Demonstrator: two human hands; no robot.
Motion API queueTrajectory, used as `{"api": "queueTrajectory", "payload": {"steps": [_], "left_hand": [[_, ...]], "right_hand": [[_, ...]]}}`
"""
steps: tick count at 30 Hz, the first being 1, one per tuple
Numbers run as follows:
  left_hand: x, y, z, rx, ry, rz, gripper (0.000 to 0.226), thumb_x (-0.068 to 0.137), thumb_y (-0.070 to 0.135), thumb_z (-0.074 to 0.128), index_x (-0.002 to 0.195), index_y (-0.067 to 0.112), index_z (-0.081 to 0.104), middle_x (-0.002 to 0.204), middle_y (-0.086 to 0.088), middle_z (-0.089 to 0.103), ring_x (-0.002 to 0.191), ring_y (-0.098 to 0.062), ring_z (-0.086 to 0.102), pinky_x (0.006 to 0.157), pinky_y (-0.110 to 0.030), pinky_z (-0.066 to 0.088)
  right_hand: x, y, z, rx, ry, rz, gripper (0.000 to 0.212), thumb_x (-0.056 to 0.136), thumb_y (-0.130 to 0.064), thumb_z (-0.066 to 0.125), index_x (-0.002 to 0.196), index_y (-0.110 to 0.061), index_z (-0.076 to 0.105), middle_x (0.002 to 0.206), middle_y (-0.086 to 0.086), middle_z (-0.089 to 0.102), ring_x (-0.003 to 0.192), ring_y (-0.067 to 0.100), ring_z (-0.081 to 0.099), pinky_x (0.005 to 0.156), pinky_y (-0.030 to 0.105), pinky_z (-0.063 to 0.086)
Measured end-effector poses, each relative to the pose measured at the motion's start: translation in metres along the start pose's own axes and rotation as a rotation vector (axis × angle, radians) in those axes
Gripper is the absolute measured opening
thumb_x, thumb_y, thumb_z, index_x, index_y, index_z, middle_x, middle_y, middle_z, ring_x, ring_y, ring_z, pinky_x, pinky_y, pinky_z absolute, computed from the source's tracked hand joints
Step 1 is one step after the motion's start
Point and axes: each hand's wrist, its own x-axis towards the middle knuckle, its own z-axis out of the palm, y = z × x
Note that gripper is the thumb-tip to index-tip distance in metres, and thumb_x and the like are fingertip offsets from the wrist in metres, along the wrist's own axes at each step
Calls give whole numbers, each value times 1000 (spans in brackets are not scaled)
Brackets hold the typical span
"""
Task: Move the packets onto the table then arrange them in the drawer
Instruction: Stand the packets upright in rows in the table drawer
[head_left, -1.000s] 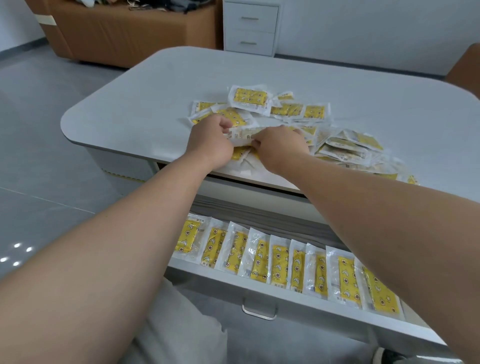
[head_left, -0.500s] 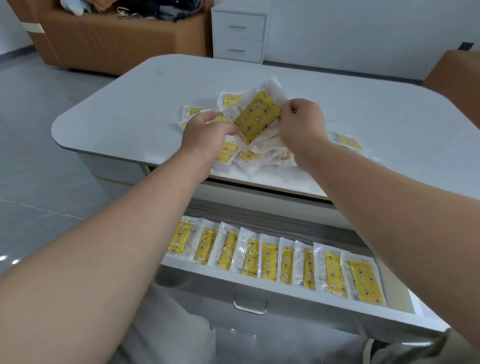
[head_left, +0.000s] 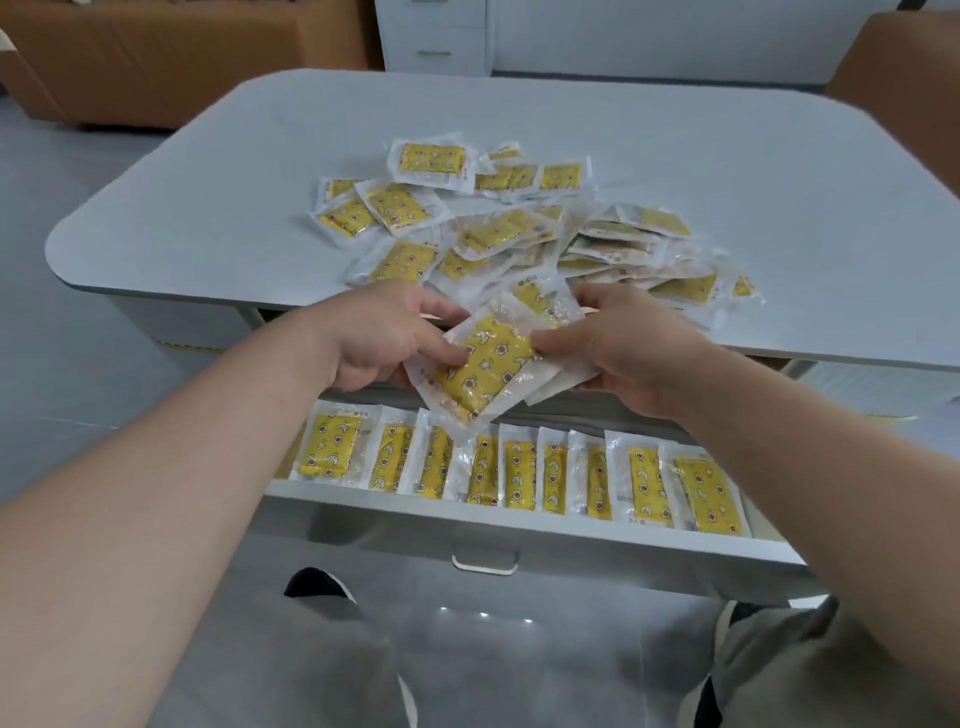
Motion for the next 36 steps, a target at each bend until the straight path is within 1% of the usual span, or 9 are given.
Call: {"api": "queueTrajectory", "payload": {"steps": [4, 8, 12, 17, 19, 24, 30, 33, 36], "left_hand": [[-5, -3, -4, 73, -116, -125, 29, 91, -9, 58, 112, 9, 67, 105, -13, 76, 89, -28, 74, 74, -36, 62], [-5, -10, -14, 111, -95, -164, 25, 91, -5, 57, 111, 5, 70, 106, -15, 75, 93, -30, 72, 86, -44, 58], [-7, -19, -30, 182, -80, -213, 20, 93, -2, 59, 107, 6, 71, 104, -14, 76, 90, -25, 74, 83, -39, 59], [1, -48, -62, 307, 61, -362, 12, 92, -2, 63, 103, -1, 69, 99, -20, 75, 88, -31, 73, 86, -44, 59], [9, -68, -70, 298, 169, -425, 14, 91, -3, 65, 106, -5, 66, 98, -21, 74, 87, -33, 72, 81, -43, 59], [24, -110, -75, 243, 264, -524, 31, 85, 1, 75, 114, -2, 65, 110, -19, 73, 106, -35, 70, 97, -51, 54], [34, -133, -58, 291, 234, -500, 35, 77, 8, 85, 108, 2, 70, 105, -18, 74, 100, -35, 72, 87, -55, 58], [39, -133, -50, 468, 218, -442, 31, 75, 18, 88, 101, 7, 74, 99, -13, 77, 95, -33, 74, 86, -51, 60], [37, -125, -47, 736, 231, -355, 32, 73, 34, 89, 91, 12, 74, 89, -5, 76, 84, -23, 73, 81, -38, 60]], "right_hand": [[-5, 9, 4, 47, -75, 40, 31, 85, 1, 76, 114, -7, 69, 100, 12, 78, 90, 30, 77, 80, 43, 63], [-4, 23, 20, 25, -111, 99, 22, 89, -11, 76, 109, -6, 69, 100, 12, 78, 94, 31, 76, 89, 49, 60], [0, 32, 38, 85, -144, 128, 19, 91, -11, 74, 108, -6, 68, 99, 12, 79, 91, 28, 77, 82, 44, 63], [8, 43, 47, 12, -92, 162, 23, 90, -4, 74, 111, -5, 66, 96, 11, 79, 85, 26, 78, 77, 42, 64], [11, 49, 50, -23, -49, 183, 23, 89, -4, 75, 110, -6, 66, 95, 10, 79, 83, 26, 78, 78, 43, 64], [20, 64, 64, -74, 23, 221, 19, 88, -7, 77, 104, -8, 67, 94, 9, 78, 80, 25, 78, 78, 45, 64], [34, 82, 84, -72, 87, 281, 28, 84, -5, 81, 106, -4, 63, 102, 18, 76, 90, 33, 76, 77, 52, 63], [41, 87, 92, -80, 87, 301, 25, 85, -5, 80, 101, -5, 61, 100, 17, 75, 90, 33, 76, 78, 50, 63], [47, 89, 99, -88, 85, 320, 25, 86, -6, 80, 97, -7, 57, 102, 18, 75, 90, 34, 76, 79, 50, 63]]}}
